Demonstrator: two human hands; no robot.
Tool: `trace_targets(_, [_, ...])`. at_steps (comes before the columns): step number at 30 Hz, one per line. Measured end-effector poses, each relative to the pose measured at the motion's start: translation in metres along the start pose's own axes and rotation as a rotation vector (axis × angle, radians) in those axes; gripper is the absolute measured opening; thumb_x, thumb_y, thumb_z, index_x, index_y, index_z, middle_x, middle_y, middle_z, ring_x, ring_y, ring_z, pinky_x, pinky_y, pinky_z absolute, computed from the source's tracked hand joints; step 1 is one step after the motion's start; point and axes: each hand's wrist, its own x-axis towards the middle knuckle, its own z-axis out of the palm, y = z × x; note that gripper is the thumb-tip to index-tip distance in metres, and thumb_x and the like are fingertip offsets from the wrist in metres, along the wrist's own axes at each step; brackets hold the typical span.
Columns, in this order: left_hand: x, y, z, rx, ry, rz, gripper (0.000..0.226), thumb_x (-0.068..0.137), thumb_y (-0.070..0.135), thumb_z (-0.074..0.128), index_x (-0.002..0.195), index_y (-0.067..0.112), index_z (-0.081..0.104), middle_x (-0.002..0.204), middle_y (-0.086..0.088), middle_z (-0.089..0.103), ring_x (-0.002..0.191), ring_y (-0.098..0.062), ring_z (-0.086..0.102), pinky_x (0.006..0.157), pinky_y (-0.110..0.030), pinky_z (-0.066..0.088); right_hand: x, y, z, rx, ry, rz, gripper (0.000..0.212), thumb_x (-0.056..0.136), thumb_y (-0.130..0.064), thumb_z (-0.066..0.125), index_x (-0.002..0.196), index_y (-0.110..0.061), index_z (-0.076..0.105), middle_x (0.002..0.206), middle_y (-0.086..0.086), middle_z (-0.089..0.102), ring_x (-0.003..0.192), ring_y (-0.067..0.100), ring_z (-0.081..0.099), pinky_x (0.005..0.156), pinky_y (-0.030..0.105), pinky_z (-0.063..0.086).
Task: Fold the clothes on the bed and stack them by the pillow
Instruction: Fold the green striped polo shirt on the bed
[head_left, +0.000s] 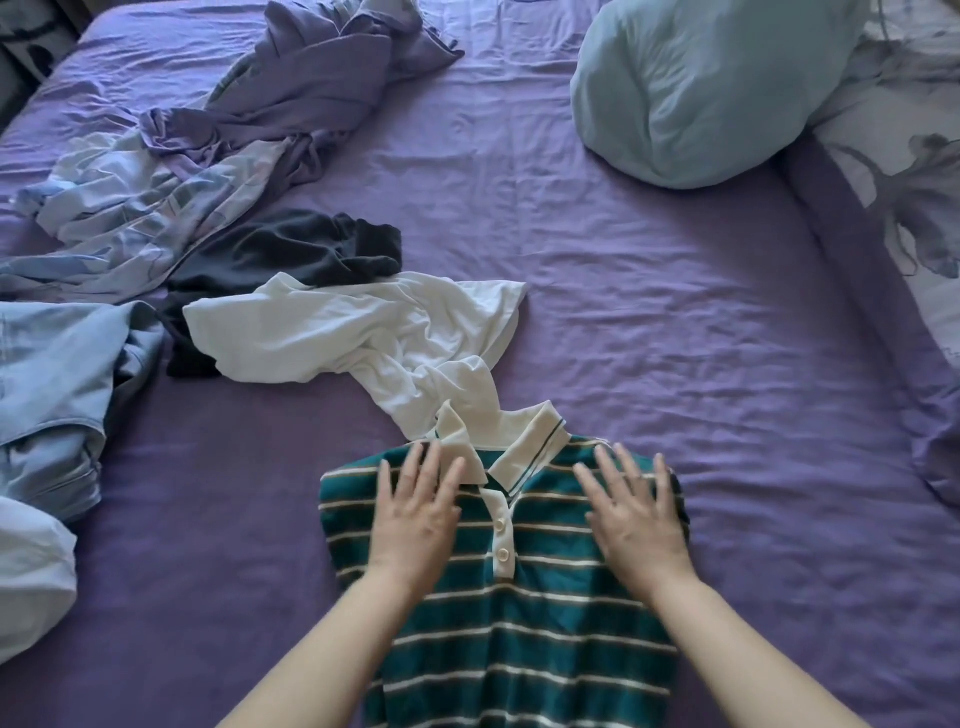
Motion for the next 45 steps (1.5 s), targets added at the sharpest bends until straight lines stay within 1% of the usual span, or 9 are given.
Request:
trace_targets(4, [-0.002,0.025,0.023,-0.073,-0.227,-0.176,0.072,0.073,0.071,-0.012,0.139,0.042,-0.023,0.148,0.004,-0.03,0.145,-0.027,-0.015,0.113,-0.056,-0.004,0.002,-0.002,0.019,-0.061,-0.188,0.019,0.056,0.09,-0.053,0.026,0.126,-0.025,0.059,0.131,0.013,0.057,0.13,0.037,0.042,0.107,0.067,0.011])
trace_targets(7, [0.0,0.019,0.028,-0.042,-0.285,-0.178,0.073,0.06,0.078,-0.027,0.125,0.047,-0.041,0.142,0.005,-0.04,0.143,-0.026,-0.023,0.113,-0.057,-0.009,0.005,0.031,0.03,-0.119,-0.19,-0.008,0.069,0.093,-0.061,0.007,0.131,-0.027,0.054,0.134,0.01,0.055,0.133,0.032,0.037,0.107,0.068,0.011])
trace_targets(12, [-0.006,0.02,0.024,-0.054,-0.287,-0.182,0.074,0.073,0.074,-0.008,0.136,0.042,-0.029,0.148,0.001,-0.034,0.144,-0.03,-0.02,0.115,-0.056,-0.007,0.004,0.053,0.017,-0.142,-0.22,-0.039,0.075,0.092,-0.063,0.004,0.132,-0.022,0.052,0.136,0.011,0.053,0.135,0.033,0.027,0.108,0.067,0.006])
trace_targets(18, [-0.073,0.052,0.018,-0.064,-0.238,-0.041,0.066,0.09,0.057,0.031,0.149,0.028,0.023,0.151,-0.01,0.034,0.143,-0.031,0.015,0.105,-0.056,0.019,-0.045,-0.027,0.012,-0.011,-0.168,-0.265,0.061,0.094,-0.058,0.015,0.142,-0.027,0.035,0.151,0.011,0.029,0.143,0.033,0.017,0.109,0.064,0.012])
trace_targets(24, [-0.12,0.063,0.042,-0.054,-0.395,0.025,0.062,0.096,0.058,0.015,0.15,0.029,0.016,0.149,-0.004,0.036,0.145,-0.029,0.014,0.108,-0.056,0.018,-0.088,-0.053,0.037,0.002,-0.303,-0.251,0.062,0.093,-0.062,0.017,0.148,-0.032,0.019,0.15,0.007,0.034,0.144,0.028,0.011,0.108,0.062,0.016])
trace_targets(30, [-0.127,0.049,0.021,-0.049,-0.465,0.052,0.057,0.097,0.05,0.009,0.149,0.034,-0.011,0.157,0.001,-0.02,0.142,-0.023,-0.026,0.116,-0.05,-0.008,-0.088,-0.018,0.018,0.022,-0.297,-0.07,0.061,0.095,-0.058,0.005,0.141,-0.028,0.033,0.154,0.006,0.027,0.145,0.021,0.003,0.102,0.054,0.021])
trace_targets(38, [-0.145,0.035,0.024,0.002,-0.384,0.095,0.067,0.092,0.058,0.016,0.145,0.037,-0.02,0.152,0.001,-0.031,0.139,-0.028,-0.032,0.116,-0.055,-0.009,-0.042,0.02,-0.012,-0.129,-0.368,0.27,0.068,0.095,-0.058,0.01,0.149,-0.023,-0.011,0.158,0.005,-0.012,0.144,0.023,-0.017,0.112,0.057,-0.009])
trace_targets(42, [-0.149,0.03,0.049,-0.058,-0.3,0.068,0.076,0.085,0.061,0.038,0.15,0.03,0.013,0.156,-0.008,0.022,0.143,-0.032,0.015,0.105,-0.057,0.019,-0.033,0.014,0.005,-0.021,-0.463,0.338,0.076,0.091,-0.065,0.007,0.149,-0.02,-0.013,0.157,0.006,-0.015,0.144,0.02,-0.017,0.113,0.054,-0.009])
trace_targets(45, [-0.151,0.031,0.069,-0.063,-0.268,0.076,0.077,0.085,0.062,0.039,0.149,0.027,0.016,0.154,-0.01,0.027,0.14,-0.032,0.025,0.102,-0.058,0.021,-0.028,0.019,0.015,0.053,-0.493,0.337,0.078,0.09,-0.066,0.009,0.149,-0.021,-0.013,0.157,0.006,-0.019,0.144,0.019,-0.019,0.115,0.054,-0.007])
